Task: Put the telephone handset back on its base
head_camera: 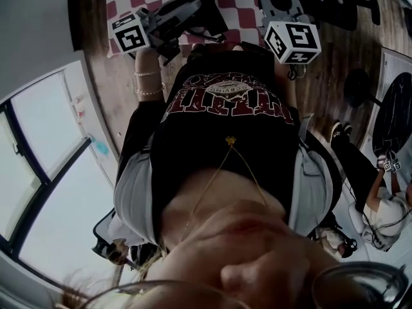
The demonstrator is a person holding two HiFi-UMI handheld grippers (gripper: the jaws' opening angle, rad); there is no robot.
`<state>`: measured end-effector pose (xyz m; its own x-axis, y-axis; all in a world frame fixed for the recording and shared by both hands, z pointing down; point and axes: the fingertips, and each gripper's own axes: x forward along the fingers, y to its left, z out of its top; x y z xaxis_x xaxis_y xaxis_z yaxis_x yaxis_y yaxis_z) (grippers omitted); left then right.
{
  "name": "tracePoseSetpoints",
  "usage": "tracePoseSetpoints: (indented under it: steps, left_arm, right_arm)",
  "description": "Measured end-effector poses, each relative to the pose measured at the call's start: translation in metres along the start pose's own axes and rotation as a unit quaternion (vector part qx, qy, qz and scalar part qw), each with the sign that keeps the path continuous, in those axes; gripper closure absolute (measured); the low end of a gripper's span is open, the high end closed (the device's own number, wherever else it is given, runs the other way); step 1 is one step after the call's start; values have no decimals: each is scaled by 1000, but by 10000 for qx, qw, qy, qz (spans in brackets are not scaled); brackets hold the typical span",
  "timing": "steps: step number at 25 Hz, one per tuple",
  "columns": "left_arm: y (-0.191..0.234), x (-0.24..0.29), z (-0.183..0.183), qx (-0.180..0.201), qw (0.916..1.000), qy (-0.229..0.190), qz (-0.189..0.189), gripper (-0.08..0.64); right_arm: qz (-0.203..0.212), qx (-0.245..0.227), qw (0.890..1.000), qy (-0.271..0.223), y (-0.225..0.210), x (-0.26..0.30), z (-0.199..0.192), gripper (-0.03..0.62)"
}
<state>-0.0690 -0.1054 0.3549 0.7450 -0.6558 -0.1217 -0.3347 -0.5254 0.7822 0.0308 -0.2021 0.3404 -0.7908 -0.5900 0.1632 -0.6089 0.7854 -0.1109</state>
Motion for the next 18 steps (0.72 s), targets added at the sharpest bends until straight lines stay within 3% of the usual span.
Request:
tracePoseSetpoints:
  steps: [18]
  left_arm:
    - [41, -42, 11, -464, 9975, 507, -144, 480]
  right_arm:
    - [-520, 134, 9984, 163, 28, 28, -9, 572]
